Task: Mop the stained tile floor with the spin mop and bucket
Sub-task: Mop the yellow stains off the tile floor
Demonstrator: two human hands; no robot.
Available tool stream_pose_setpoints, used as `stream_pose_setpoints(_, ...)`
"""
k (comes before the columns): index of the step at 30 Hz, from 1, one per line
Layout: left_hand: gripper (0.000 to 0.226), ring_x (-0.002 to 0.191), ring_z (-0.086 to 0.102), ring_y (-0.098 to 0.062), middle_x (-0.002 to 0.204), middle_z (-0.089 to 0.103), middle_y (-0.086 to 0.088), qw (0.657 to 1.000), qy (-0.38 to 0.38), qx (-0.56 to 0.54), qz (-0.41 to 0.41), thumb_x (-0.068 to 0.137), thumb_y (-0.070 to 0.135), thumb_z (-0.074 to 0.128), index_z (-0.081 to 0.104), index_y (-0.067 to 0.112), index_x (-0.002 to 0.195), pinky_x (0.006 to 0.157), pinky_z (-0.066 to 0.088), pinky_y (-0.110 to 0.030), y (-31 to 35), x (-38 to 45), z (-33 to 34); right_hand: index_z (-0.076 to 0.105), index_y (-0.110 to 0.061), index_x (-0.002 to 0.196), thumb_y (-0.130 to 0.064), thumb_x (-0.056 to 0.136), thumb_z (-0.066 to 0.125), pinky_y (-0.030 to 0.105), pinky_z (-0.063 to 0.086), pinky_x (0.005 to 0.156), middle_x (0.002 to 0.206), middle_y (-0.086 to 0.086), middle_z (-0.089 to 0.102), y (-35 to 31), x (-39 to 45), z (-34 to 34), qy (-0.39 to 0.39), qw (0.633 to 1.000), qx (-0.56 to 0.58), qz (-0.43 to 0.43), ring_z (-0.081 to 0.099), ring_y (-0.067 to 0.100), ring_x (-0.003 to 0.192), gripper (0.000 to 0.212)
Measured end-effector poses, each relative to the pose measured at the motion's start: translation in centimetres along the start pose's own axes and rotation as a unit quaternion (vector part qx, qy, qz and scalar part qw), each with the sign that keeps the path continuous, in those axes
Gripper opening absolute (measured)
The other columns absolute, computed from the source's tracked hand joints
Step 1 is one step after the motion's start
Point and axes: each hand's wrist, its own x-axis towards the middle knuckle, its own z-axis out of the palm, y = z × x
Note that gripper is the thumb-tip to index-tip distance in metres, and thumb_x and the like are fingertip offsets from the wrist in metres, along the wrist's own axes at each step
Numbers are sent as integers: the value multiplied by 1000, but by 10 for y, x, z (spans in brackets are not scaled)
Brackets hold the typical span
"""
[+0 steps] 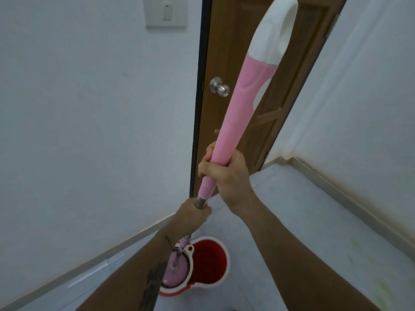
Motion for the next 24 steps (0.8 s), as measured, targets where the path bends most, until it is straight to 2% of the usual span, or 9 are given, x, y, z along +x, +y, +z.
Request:
stream_pose_setpoints(3, 19, 82, 71, -30, 78, 68, -8, 1000, -21, 11, -13, 77, 38, 67, 63, 19, 75, 78, 60, -41, -12, 8, 10, 59, -16, 83, -5, 69, 68, 46, 59, 77, 80, 6, 58, -1, -8, -7, 16, 1000, 13, 6, 60, 24, 73, 19)
stream_pose_setpoints(5, 28, 72, 65, -22, 77, 66, -10, 999, -40, 17, -1, 77, 46, 68, 64, 17, 76, 72, 56, -33, -13, -2, 14, 59, -16, 84, -3, 70, 70, 47, 59, 80, 82, 6, 58, -1, -14, -14, 23, 1000, 8, 19, 61, 25, 76, 21)
stream_pose_setpoints(8, 21, 64, 53, -14, 68, 58, -2, 997, -63, 34, -1, 87, 25, 67, 58, 18, 70, 67, 46, -27, -14, -21, 17, 59, -16, 82, 7, 76, 71, 50, 58, 84, 82, 5, 58, -6, -24, -24, 28, 999, -5, 38, 60, 25, 80, 27)
stream_pose_setpoints(12, 16, 71, 59, -12, 73, 64, 0, 989, -98, 113, 2, 85, 15, 64, 61, 22, 72, 72, 49, -27, -17, -39, 23, 58, -15, 79, 10, 76, 69, 47, 59, 82, 81, 7, 56, -13, -45, -39, 24, 1000, 4, 7, 59, 26, 79, 28)
stream_pose_setpoints(15, 10, 74, 60, -13, 80, 65, -3, 986, -76, 145, 20, 85, 10, 60, 60, 17, 79, 69, 46, -22, -8, -54, 32, 58, -16, 79, 8, 77, 70, 44, 59, 82, 81, 8, 57, -21, -59, -50, 13, 1000, 0, -21, 60, 25, 78, 27)
stream_pose_setpoints(20, 14, 77, 61, -17, 82, 65, -3, 986, -30, 162, 33, 88, 7, 59, 61, 20, 83, 74, 52, -28, 28, -86, 72, 60, -18, 82, -8, 67, 71, 43, 60, 79, 84, 10, 59, -48, -95, -113, 21, 998, 13, -58, 63, 29, 81, 21)
stream_pose_setpoints(24, 12, 78, 63, -18, 82, 64, -1, 975, -27, 207, 76, 89, 10, 60, 61, 22, 86, 76, 56, -32, 71, -114, 125, 60, -15, 86, -1, 75, 71, 47, 60, 81, 87, 13, 60, -69, -141, -194, 35, 996, 39, -79, 65, 26, 79, 20)
